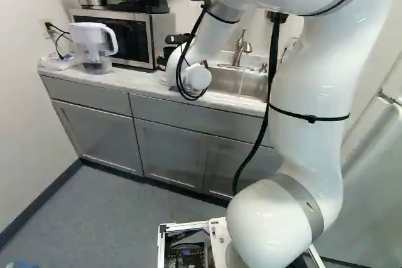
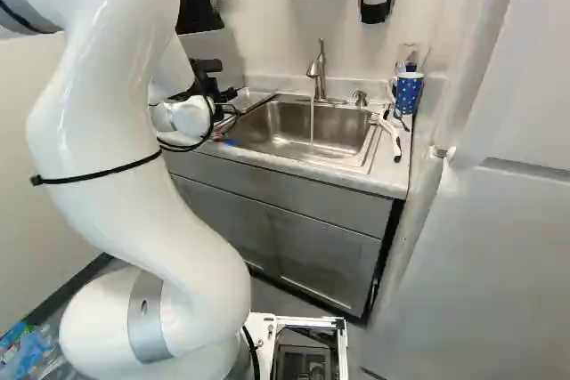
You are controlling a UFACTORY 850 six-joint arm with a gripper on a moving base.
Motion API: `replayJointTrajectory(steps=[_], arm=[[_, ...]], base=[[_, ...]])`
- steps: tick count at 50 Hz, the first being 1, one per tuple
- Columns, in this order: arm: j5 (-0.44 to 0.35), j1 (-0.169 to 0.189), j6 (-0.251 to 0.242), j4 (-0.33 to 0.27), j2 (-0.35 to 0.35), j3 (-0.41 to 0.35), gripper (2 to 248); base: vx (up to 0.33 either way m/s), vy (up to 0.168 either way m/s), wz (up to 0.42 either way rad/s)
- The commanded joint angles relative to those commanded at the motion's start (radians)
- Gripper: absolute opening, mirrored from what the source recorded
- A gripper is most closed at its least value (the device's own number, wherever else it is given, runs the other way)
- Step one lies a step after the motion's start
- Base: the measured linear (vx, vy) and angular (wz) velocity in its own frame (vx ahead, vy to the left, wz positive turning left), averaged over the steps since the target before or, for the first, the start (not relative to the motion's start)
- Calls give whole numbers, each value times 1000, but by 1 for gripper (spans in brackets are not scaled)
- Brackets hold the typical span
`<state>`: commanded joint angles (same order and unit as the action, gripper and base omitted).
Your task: Rinse the cup and place it in the tray
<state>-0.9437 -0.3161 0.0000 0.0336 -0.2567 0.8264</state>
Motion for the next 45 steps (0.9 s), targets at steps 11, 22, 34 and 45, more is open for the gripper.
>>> replayJointTrajectory(steps=[11, 22, 34, 45], arm=[[0, 0, 0, 0, -18, -5, 247], [0, 0, 0, 0, -25, -6, 247], [0, 0, 0, 0, -25, -6, 179], [0, 0, 0, 0, -25, -6, 123]], base=[[0, 0, 0], [0, 0, 0], [0, 0, 0], [0, 0, 0]])
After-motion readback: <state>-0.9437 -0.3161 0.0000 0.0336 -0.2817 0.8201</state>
